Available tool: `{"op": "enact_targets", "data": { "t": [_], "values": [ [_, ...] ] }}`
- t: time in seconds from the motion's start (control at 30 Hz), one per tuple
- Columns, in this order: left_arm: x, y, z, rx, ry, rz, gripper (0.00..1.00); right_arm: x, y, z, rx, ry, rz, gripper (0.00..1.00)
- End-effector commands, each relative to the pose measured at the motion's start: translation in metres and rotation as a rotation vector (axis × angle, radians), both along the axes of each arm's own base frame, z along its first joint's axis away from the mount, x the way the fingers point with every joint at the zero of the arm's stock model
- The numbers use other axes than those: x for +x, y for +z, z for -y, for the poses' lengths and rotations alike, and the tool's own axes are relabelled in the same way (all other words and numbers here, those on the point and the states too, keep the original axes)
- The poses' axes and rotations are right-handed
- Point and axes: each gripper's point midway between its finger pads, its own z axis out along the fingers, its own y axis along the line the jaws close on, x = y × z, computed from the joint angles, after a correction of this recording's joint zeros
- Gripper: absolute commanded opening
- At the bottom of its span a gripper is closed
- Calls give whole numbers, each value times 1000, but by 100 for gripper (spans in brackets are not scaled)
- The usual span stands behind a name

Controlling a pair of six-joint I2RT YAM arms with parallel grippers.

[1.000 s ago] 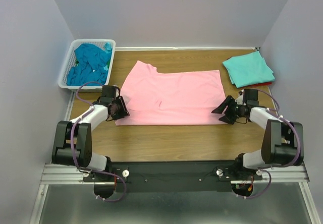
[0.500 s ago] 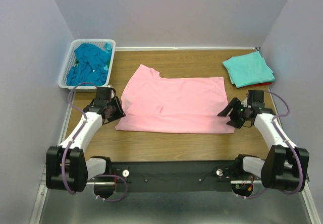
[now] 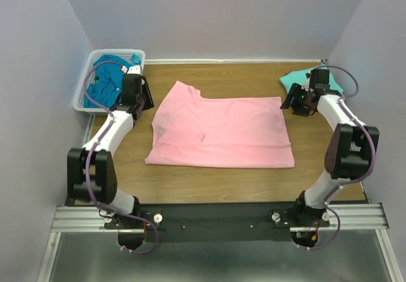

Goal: Fold and stack the t-shirts
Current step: Fold the tshirt

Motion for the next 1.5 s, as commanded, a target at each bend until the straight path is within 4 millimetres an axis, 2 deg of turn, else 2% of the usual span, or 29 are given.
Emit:
{"op": "enact_targets", "data": {
  "t": [0.0, 0.07, 0.13, 0.3, 0.4, 0.43, 0.53, 0.57, 0.63, 0.67, 0.87, 1.0, 1.1, 1.2, 1.33, 1.47],
  "values": [
    [39, -13, -16, 127, 15, 10, 41, 41, -11, 15, -140, 17, 20, 65],
    [54, -25, -16, 157, -2, -20, 40, 64, -18, 9, -170, 75, 39, 61],
    [63, -34, -13, 163, -22, -37, 40, 74, -24, 8, -234, 134, 46, 58],
    [83, -51, -7, 178, -73, -57, 40, 108, -45, 20, -315, 176, 44, 51],
    [90, -57, -7, 187, -79, -73, 40, 120, -49, 15, -298, 209, 59, 50],
    [92, -57, -9, 192, -71, -75, 40, 121, -60, 14, -290, 219, 42, 50],
    [94, -58, -10, 203, -71, -80, 40, 131, -63, 17, -314, 235, 50, 50],
    [95, -62, -10, 203, -72, -87, 40, 131, -71, 17, -318, 253, 41, 50],
    [98, -62, -7, 192, -81, -85, 40, 137, -71, 15, -314, 280, 56, 49],
    [99, -64, -7, 188, -82, -86, 40, 138, -77, 13, -309, 290, 48, 49],
    [102, -72, -1, 171, -106, -102, 40, 149, -85, 6, -275, 328, 63, 45],
    [102, -78, 0, 167, -112, -114, 40, 147, -95, 0, -247, 346, 53, 44],
    [101, -81, 0, 166, -116, -125, 40, 141, -103, 0, -244, 349, 31, 40],
    [103, -84, 4, 156, -133, -131, 40, 137, -106, 2, -255, 351, 19, 32],
    [104, -92, 11, 133, -162, -159, 40, 132, -111, 3, -262, 355, 3, 12],
    [106, -101, 21, 96, -197, -181, 40, 132, -113, 2, -254, 346, 2, 8]
  ]
}}
